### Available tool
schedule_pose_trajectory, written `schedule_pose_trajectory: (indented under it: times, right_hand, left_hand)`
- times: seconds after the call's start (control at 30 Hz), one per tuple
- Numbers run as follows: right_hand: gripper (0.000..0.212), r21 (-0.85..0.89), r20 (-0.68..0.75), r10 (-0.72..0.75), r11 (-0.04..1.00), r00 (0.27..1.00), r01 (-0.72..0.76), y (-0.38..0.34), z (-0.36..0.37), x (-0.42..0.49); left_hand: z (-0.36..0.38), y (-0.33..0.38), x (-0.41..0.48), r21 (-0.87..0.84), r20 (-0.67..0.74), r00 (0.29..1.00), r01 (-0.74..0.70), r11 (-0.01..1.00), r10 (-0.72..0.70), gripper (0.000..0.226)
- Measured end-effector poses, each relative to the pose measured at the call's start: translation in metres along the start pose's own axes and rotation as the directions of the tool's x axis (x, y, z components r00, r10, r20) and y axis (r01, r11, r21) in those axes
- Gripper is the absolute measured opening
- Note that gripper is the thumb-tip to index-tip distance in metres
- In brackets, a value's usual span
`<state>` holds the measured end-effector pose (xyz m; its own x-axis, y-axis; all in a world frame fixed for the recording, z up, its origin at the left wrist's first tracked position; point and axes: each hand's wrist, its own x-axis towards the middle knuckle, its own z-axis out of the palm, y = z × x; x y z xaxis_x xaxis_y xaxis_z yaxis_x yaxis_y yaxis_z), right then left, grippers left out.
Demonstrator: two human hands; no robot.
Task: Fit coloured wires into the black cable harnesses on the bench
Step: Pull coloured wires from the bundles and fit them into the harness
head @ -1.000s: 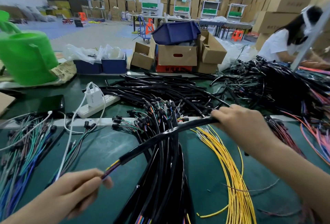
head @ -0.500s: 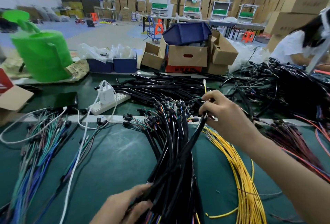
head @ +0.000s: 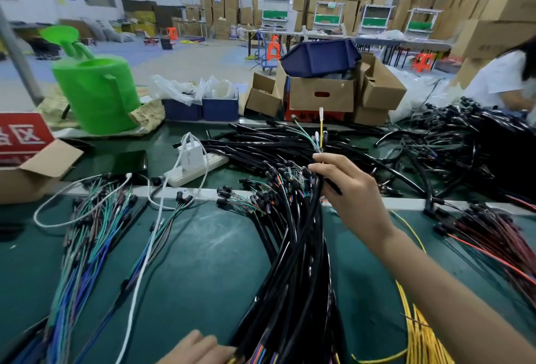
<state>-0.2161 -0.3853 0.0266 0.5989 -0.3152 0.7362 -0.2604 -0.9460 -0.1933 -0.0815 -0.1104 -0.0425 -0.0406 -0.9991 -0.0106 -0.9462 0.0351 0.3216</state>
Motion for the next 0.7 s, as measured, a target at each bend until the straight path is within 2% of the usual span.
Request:
schedule_pose_trajectory:
  times: [0.03, 0.1, 0.13, 0.17, 0.23, 0.27, 0.3, 0.37, 0.43, 0.57, 0.63, 0.7]
  right_hand:
    - [0.033, -0.053, 0.134, 0.048, 0.998, 0.99, -0.041, 0.003, 0.006, 0.001]
    - [0.04, -0.216, 0.399, 0.192, 0.97, 0.897, -0.112, 0.011, 0.017, -0.003]
    - [0.041, -0.242, 0.451, 0.258, 0.957, 0.855, -0.161, 0.013, 0.021, -0.006]
    - [0.04, -0.212, 0.438, 0.281, 0.956, 0.854, -0.205, 0.012, 0.026, -0.011]
    - [0.033, -0.08, 0.337, 0.252, 0.968, 0.907, -0.24, -0.003, 0.036, -0.019]
    - [0.029, -0.076, 0.327, 0.25, 0.968, 0.911, -0.238, -0.013, 0.043, -0.021]
    - [0.027, -0.118, 0.36, 0.261, 0.965, 0.896, -0.234, -0.023, 0.05, -0.024]
    - [0.033, -0.26, 0.469, 0.33, 0.938, 0.819, -0.229, -0.036, 0.065, -0.031]
    - [0.034, -0.338, 0.494, 0.382, 0.912, 0.781, -0.232, -0.038, 0.073, -0.039]
    - [0.028, -0.254, 0.428, 0.403, 0.913, 0.809, -0.32, -0.033, 0.073, -0.05]
    - [0.029, -0.251, 0.412, 0.401, 0.913, 0.818, -0.321, -0.034, 0.073, -0.051]
    - [0.03, -0.245, 0.4, 0.404, 0.912, 0.823, -0.329, -0.035, 0.074, -0.052]
  left_hand:
    - [0.002, -0.003, -0.012, 0.062, -0.026, 0.999, -0.038, 0.997, 0.04, 0.037]
    - [0.001, -0.013, -0.028, 0.049, -0.243, 0.97, 0.002, 0.999, 0.01, 0.038]
    - [-0.003, -0.026, -0.031, 0.015, -0.368, 0.93, 0.002, 1.0, 0.004, 0.036]
    - [-0.012, -0.041, -0.031, -0.015, -0.503, 0.863, 0.042, 0.999, -0.043, 0.033]
    - [-0.033, -0.083, -0.029, -0.086, -0.618, 0.739, 0.276, 0.957, -0.269, 0.023]
    - [-0.045, -0.106, -0.027, -0.096, -0.59, 0.701, 0.432, 0.897, -0.401, 0.023]
    - [-0.052, -0.125, -0.025, -0.117, -0.503, 0.66, 0.587, 0.801, -0.557, 0.032]
    - [-0.053, -0.153, -0.015, -0.075, -0.326, 0.589, 0.764, 0.641, -0.739, 0.045]
    - [-0.047, -0.171, -0.005, -0.051, -0.316, 0.577, 0.782, 0.621, -0.753, 0.034]
    - [-0.048, -0.175, 0.0, -0.126, -0.474, 0.53, 0.749, 0.65, -0.703, 0.008]
    - [-0.047, -0.168, 0.005, -0.095, -0.509, 0.571, 0.706, 0.702, -0.644, 0.004]
    - [-0.042, -0.157, 0.01, -0.141, -0.383, 0.65, 0.661, 0.737, -0.657, 0.014]
